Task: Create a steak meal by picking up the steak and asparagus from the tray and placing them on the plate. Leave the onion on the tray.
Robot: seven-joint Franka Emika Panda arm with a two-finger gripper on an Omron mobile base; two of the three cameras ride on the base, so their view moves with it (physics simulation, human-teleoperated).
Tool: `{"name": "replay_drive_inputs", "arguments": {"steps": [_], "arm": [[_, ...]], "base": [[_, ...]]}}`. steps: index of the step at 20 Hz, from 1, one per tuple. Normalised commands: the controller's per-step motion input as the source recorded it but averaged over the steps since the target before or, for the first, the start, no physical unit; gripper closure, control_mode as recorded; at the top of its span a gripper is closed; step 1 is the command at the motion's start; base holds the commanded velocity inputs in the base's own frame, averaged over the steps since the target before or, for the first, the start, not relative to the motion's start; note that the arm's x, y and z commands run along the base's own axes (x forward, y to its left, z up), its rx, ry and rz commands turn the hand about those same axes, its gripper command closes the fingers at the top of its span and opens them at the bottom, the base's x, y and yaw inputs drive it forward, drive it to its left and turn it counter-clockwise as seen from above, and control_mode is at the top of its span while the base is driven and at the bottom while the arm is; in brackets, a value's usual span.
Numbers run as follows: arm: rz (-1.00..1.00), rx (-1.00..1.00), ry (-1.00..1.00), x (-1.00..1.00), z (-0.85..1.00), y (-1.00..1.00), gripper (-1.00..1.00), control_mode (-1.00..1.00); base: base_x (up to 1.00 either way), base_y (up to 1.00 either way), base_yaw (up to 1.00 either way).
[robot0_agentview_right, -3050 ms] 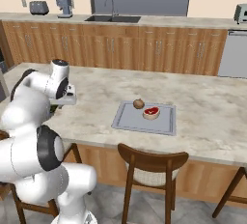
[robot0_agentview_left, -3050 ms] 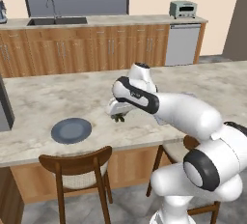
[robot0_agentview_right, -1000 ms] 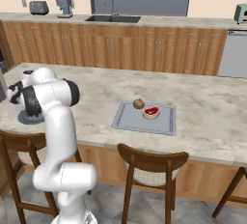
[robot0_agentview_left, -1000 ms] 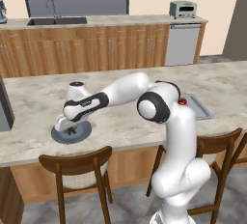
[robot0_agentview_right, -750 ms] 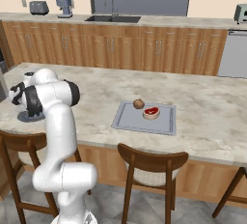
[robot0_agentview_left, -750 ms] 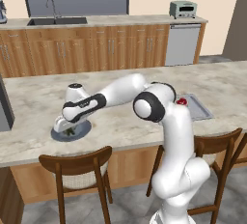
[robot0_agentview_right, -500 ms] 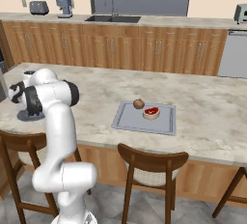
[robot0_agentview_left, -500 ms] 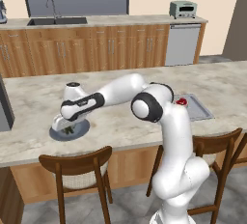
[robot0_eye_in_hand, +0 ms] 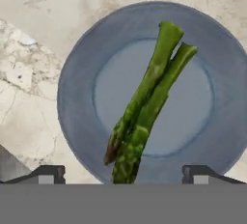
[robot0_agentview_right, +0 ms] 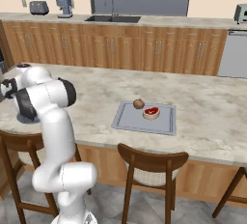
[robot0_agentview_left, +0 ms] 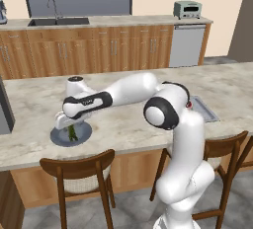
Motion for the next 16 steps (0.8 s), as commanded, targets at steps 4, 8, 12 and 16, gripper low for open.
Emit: {"name": "replay_drive_inputs", "arguments": {"steps": [4,8,12,16], "arm": [[-0.11,0.00,-0.24,-0.43,0.70,-0.54,-1.00,-1.00],[-0.14,0.00,-0.19,-0.23,0.61,-0.94,-1.00,-1.00],[-0.18,0.00,-0.12,-0.25,0.50,-1.00,-1.00,-1.00],[-0.30,0.03,-0.01,-0.38,0.43,-1.00,-1.00,-1.00]], "base": [[0.00,0.00,0.00],[0.00,0.00,0.00],[0.00,0.00,0.00],[0.00,0.00,0.00]]}}
